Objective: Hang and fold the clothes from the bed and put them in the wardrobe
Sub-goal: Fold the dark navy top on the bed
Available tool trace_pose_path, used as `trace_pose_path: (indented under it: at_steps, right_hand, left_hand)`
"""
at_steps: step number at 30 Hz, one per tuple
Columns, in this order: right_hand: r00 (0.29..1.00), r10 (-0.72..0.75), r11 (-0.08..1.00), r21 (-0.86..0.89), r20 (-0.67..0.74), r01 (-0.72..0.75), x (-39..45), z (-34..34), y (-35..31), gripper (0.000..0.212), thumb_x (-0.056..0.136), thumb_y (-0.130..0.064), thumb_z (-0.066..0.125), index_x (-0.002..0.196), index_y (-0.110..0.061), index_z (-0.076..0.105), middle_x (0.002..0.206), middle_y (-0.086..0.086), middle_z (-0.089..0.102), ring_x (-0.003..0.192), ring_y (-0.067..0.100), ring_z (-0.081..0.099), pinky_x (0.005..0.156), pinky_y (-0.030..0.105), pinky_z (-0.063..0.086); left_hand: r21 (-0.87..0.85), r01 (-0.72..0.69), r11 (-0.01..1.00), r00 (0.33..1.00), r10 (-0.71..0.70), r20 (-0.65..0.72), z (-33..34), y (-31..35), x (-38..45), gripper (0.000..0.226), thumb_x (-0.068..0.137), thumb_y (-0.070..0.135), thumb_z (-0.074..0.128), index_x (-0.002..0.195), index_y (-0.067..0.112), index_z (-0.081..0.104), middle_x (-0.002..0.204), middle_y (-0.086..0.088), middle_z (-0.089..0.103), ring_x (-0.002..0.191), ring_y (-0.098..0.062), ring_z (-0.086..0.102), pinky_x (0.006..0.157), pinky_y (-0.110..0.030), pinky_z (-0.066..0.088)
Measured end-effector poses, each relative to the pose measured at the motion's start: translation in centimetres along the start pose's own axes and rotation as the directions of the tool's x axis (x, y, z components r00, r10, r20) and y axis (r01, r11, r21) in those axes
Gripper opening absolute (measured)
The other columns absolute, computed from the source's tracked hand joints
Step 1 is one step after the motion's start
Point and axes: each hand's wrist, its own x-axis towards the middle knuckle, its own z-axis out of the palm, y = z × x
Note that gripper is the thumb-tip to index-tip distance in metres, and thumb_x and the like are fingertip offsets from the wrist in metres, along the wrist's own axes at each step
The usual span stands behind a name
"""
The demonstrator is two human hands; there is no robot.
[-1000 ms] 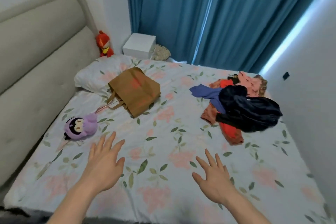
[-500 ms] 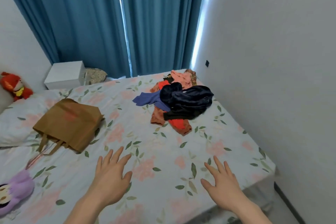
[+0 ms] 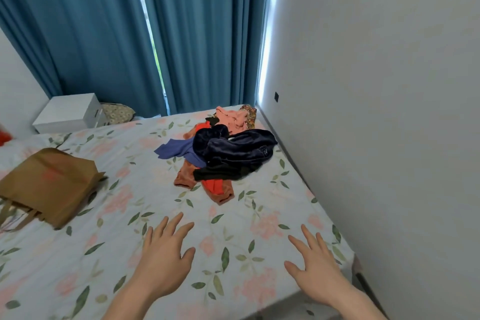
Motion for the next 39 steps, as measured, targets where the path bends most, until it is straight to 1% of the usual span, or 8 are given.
trace_pose_path:
  at_steps: [6, 11, 16, 21, 25, 31, 35, 39]
  right_hand:
    - [0.999, -0.044, 0.999, -0.011, -0.017, 0.043, 1.5, -4.5, 7.5, 0.068, 0.101, -0.055, 0.042, 0.160, -0.042, 0.010, 0.166, -0.012, -0.024, 0.156, 0.023, -0.019, 0.127, 0.050, 0.005]
    - [0.998, -0.026, 0.999, 0.030, -0.061, 0.028, 3.7, -7.4, 11.7, 0.068, 0.101, -0.054, 0.044, 0.160, -0.043, 0.011, 0.167, -0.012, -0.021, 0.156, 0.023, -0.016, 0.127, 0.047, 0.009]
    - [0.995, 0.038, 0.997, 0.071, -0.089, -0.032, 4.3, -9.7, 16.1, 0.070, 0.100, -0.053, 0.046, 0.160, -0.041, 0.012, 0.168, -0.012, -0.017, 0.157, 0.022, -0.012, 0.127, 0.043, 0.010]
    - [0.982, 0.122, 0.988, 0.109, -0.146, -0.107, 5.5, -13.3, 20.6, 0.069, 0.100, -0.051, 0.049, 0.160, -0.040, 0.016, 0.168, -0.010, -0.017, 0.157, 0.023, -0.011, 0.127, 0.038, 0.007]
    - [0.981, 0.148, 0.979, 0.163, -0.128, -0.126, 7.2, -15.2, 23.9, 0.071, 0.099, -0.052, 0.051, 0.159, -0.041, 0.016, 0.168, -0.013, -0.017, 0.157, 0.021, -0.012, 0.127, 0.039, 0.007]
    - [0.995, 0.044, 0.994, 0.108, -0.094, -0.033, 13.8, -19.4, 27.6, 0.071, 0.099, -0.054, 0.050, 0.159, -0.041, 0.016, 0.168, -0.013, -0.016, 0.157, 0.021, -0.010, 0.128, 0.039, 0.008]
    - [0.996, -0.087, 0.994, 0.060, -0.008, 0.087, 19.5, -22.3, 29.7, 0.071, 0.099, -0.052, 0.050, 0.159, -0.041, 0.015, 0.168, -0.015, -0.014, 0.157, 0.020, -0.011, 0.128, 0.041, 0.008]
    - [0.970, -0.217, 0.976, -0.002, 0.109, 0.218, 24.3, -24.9, 31.3, 0.072, 0.099, -0.050, 0.051, 0.160, -0.040, 0.015, 0.168, -0.014, -0.011, 0.157, 0.020, -0.008, 0.128, 0.042, 0.009]
  left_hand:
    - [0.038, 0.007, 0.999, 0.998, -0.009, 0.067, 2.7, 7.1, 0.9, 0.058, 0.104, 0.045, 0.040, 0.158, 0.038, 0.020, 0.169, 0.011, -0.002, 0.157, -0.021, -0.008, 0.126, -0.047, -0.004]
    - [0.083, -0.025, 0.996, 0.997, 0.018, 0.077, 3.3, 11.4, 5.2, 0.060, 0.103, 0.044, 0.041, 0.158, 0.039, 0.019, 0.169, 0.009, 0.000, 0.157, -0.022, -0.007, 0.126, -0.048, -0.005]
    - [0.110, -0.159, 0.981, 0.983, 0.146, 0.113, 4.5, 17.8, 11.3, 0.060, 0.101, 0.043, 0.045, 0.158, 0.034, 0.026, 0.169, 0.007, 0.005, 0.157, -0.023, -0.003, 0.126, -0.049, -0.001]
    - [0.110, -0.340, 0.934, 0.933, 0.322, 0.159, 6.1, 26.7, 17.5, 0.060, 0.101, 0.041, 0.045, 0.158, 0.033, 0.027, 0.170, 0.004, 0.005, 0.157, -0.024, -0.002, 0.126, -0.048, -0.002]
    - [0.090, -0.376, 0.922, 0.916, 0.355, 0.186, 7.1, 31.3, 20.7, 0.062, 0.100, 0.041, 0.045, 0.158, 0.032, 0.027, 0.170, 0.004, 0.006, 0.157, -0.023, -0.002, 0.127, -0.047, -0.002]
    - [0.107, -0.257, 0.961, 0.958, 0.238, 0.161, 8.5, 33.7, 24.6, 0.061, 0.101, 0.042, 0.045, 0.158, 0.033, 0.027, 0.170, 0.005, 0.006, 0.157, -0.023, 0.000, 0.127, -0.046, -0.001]
    - [0.068, -0.044, 0.997, 0.994, 0.037, 0.101, 10.1, 34.0, 25.1, 0.060, 0.100, 0.043, 0.047, 0.157, 0.035, 0.029, 0.169, 0.007, 0.010, 0.156, -0.022, 0.005, 0.127, -0.044, 0.002]
    - [0.018, 0.189, 0.982, 0.979, -0.190, 0.077, 11.8, 35.4, 23.7, 0.061, 0.100, 0.046, 0.046, 0.157, 0.037, 0.026, 0.169, 0.007, 0.007, 0.156, -0.021, 0.005, 0.126, -0.046, 0.003]
